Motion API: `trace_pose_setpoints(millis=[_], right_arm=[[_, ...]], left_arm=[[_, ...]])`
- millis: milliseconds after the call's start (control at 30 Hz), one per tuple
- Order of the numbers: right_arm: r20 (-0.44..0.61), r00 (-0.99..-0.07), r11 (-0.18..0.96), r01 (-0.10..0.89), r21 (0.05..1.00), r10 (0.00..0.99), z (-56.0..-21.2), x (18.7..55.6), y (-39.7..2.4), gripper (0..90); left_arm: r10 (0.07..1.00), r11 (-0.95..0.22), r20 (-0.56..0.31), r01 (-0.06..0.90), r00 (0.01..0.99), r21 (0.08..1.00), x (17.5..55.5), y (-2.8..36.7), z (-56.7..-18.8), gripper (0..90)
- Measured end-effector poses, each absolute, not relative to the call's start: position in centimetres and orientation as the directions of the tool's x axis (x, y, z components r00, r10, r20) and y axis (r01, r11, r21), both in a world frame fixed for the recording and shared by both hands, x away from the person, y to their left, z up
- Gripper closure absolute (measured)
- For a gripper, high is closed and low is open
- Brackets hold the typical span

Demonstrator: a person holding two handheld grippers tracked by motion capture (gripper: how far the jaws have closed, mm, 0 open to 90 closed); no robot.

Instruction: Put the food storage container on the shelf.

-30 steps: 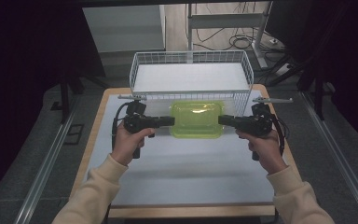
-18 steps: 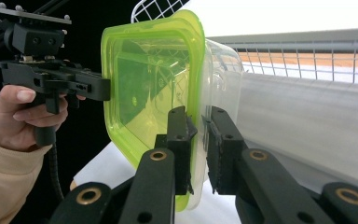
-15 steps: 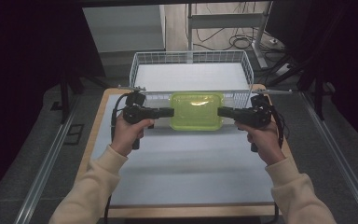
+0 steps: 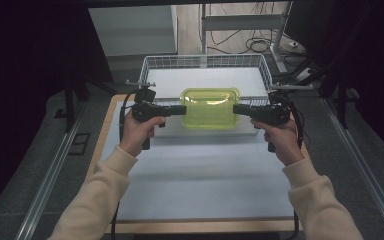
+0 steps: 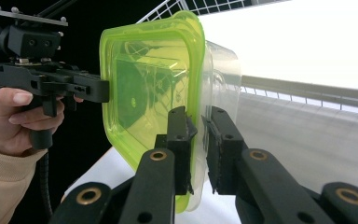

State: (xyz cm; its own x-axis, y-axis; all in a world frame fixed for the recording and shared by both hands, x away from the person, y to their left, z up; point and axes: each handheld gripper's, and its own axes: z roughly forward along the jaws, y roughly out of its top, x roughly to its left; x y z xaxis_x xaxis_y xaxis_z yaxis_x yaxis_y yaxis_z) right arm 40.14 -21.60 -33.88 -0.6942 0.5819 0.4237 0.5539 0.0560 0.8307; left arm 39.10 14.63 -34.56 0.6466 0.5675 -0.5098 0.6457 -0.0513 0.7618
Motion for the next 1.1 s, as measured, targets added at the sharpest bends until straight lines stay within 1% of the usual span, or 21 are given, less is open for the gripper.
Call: trace_pose_setpoints(millis=[233,433,600,767,1100], right_arm=[[0.427,-0.688,0.053,0.559,0.827,0.586,-33.5,41.0,-21.3,80.3],[0.427,-0.681,0.051,0.562,0.826,0.594,-33.0,41.7,-21.1,80.2],[0.421,-0.677,0.053,0.561,0.826,0.604,-31.8,42.6,-20.9,80.2],[0.410,-0.671,0.063,0.561,0.825,0.618,-31.0,44.0,-20.6,80.2],[0.441,-0.640,0.043,0.596,0.802,0.629,-30.5,46.9,-20.0,80.1]], left_arm=[[0.583,-0.062,-0.491,0.638,0.647,0.767,39.8,14.7,-33.7,80.8],[0.577,-0.053,-0.506,0.647,0.641,0.760,40.9,14.9,-33.3,80.8],[0.566,-0.043,-0.519,0.652,0.641,0.757,42.1,15.1,-32.8,80.7],[0.570,-0.038,-0.529,0.663,0.629,0.748,43.9,15.3,-32.5,80.5],[0.590,-0.029,-0.543,0.687,0.598,0.726,46.7,15.6,-31.8,80.3]])
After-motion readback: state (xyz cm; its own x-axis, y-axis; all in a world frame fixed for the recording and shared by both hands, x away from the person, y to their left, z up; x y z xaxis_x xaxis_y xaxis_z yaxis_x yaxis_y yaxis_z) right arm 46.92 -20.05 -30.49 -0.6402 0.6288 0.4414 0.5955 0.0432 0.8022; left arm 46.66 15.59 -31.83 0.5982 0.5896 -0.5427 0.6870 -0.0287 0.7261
